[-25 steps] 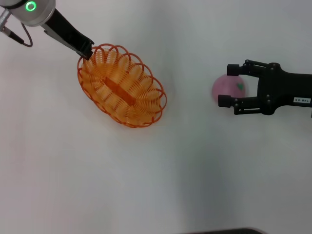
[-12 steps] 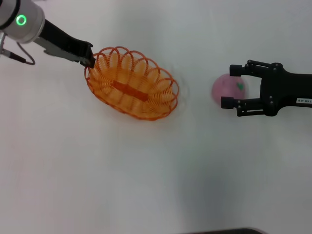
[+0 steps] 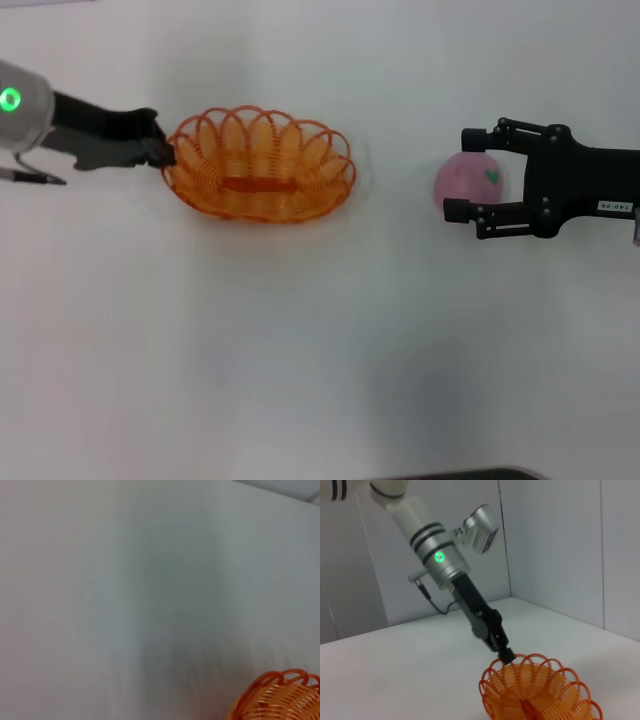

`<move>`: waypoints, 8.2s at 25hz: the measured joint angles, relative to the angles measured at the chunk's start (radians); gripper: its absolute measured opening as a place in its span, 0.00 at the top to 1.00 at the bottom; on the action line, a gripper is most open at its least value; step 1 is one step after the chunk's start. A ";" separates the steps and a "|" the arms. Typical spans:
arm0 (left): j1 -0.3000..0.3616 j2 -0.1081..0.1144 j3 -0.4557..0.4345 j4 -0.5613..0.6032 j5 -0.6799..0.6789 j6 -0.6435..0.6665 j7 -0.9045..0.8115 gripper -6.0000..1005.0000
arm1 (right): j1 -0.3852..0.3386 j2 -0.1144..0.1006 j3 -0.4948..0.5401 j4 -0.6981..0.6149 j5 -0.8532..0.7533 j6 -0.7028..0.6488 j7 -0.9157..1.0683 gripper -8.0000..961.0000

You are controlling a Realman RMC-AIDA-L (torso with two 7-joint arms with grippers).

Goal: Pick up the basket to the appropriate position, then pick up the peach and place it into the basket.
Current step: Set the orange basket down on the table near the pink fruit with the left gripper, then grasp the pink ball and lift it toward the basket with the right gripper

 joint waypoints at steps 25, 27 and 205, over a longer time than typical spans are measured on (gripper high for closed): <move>0.164 0.009 -0.051 0.037 -0.147 -0.030 0.080 0.77 | -0.001 0.009 0.005 0.008 0.001 0.013 -0.009 0.01; 0.168 0.009 -0.051 0.040 -0.147 -0.029 0.091 0.74 | -0.001 0.009 0.006 0.008 0.001 0.013 -0.007 0.01; 0.427 -0.005 -0.260 -0.201 -0.514 0.374 1.501 0.18 | 0.352 0.012 -0.507 -0.233 -0.655 0.256 0.939 0.02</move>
